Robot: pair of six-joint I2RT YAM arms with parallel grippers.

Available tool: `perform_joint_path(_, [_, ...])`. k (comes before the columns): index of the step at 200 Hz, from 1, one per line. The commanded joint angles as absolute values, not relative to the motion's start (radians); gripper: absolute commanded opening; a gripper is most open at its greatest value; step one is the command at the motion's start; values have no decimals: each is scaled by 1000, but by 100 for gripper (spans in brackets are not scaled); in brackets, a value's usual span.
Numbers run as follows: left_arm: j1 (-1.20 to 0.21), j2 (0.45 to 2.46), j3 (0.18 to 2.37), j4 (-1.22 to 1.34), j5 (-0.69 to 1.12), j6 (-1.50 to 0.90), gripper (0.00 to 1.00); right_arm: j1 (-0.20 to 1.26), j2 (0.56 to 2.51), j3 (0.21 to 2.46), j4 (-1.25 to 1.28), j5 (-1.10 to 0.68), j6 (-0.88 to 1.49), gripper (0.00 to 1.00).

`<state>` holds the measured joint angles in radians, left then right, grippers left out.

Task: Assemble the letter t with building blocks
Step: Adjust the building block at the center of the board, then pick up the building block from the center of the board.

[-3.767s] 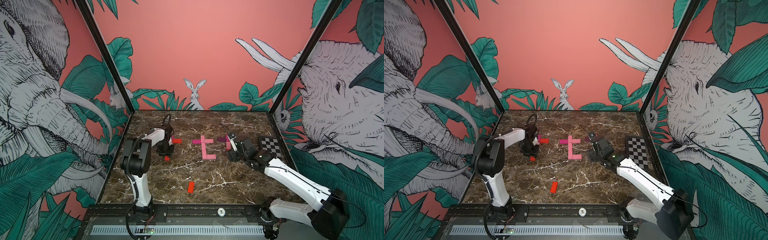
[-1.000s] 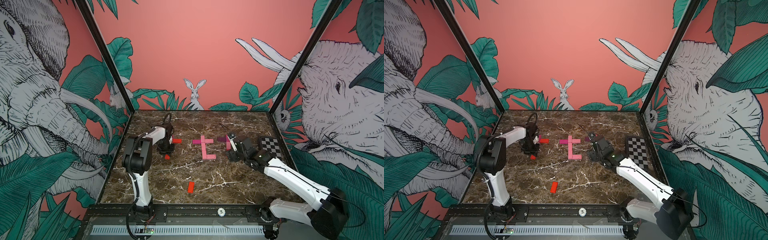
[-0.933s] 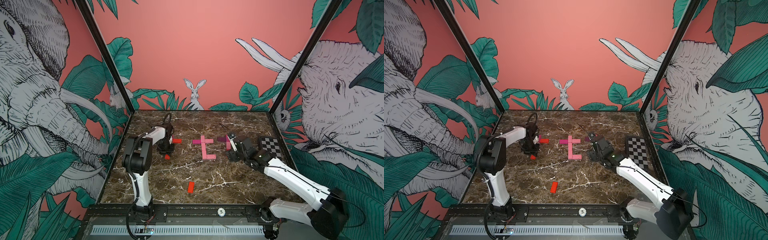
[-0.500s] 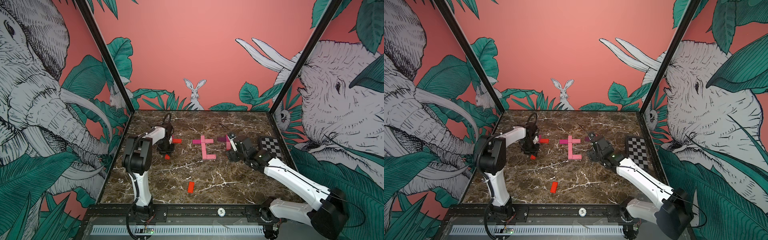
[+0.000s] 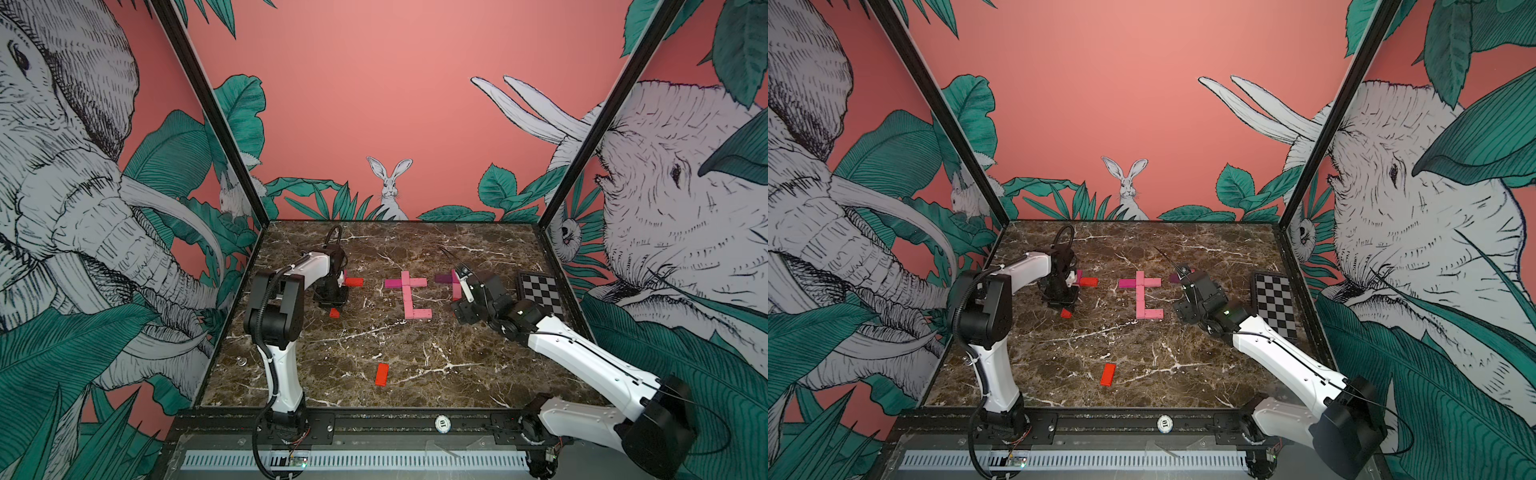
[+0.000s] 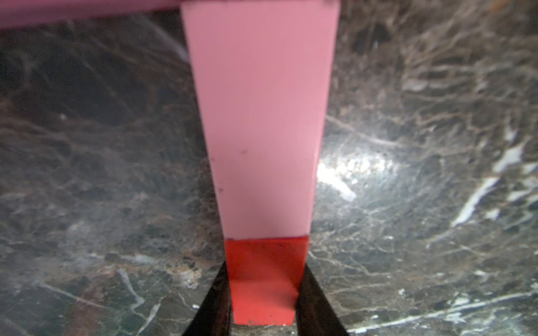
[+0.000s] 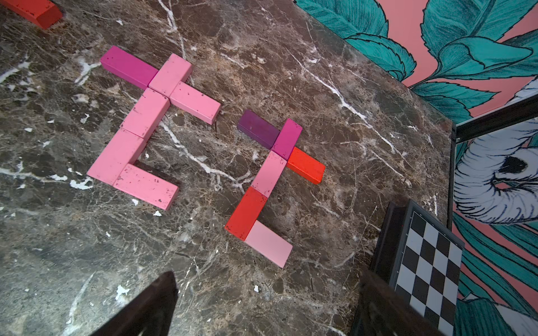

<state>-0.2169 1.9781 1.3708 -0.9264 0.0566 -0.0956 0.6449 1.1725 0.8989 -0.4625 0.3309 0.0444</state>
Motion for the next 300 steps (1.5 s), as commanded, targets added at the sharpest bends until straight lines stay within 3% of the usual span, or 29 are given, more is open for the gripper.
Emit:
perform_joint_path(1, [-209, 2003, 1376, -908, 66, -83, 31, 640, 1166, 902, -461, 351, 45, 95])
perform_joint_path(48, [-209, 1999, 1374, -910, 72, -81, 32, 640, 1167, 900, -461, 348, 45, 95])
perform_joint_path(84, [-209, 1993, 1370, -910, 86, -77, 38, 639, 1166, 899, -461, 348, 46, 95])
perform_joint_path(162, [-209, 1898, 1333, -887, 121, -75, 71, 639, 1163, 891, -452, 339, 51, 95])
perform_joint_path(211, [-210, 1806, 1338, -898, 140, -55, 83, 639, 1160, 885, -444, 336, 52, 95])
perform_joint_path(241, [-250, 1724, 1354, -933, 105, -13, 84, 639, 1167, 882, -430, 330, 57, 95])
perform_joint_path(300, [-503, 1627, 1351, -1049, 17, -38, 83, 640, 1162, 876, -421, 364, 63, 96])
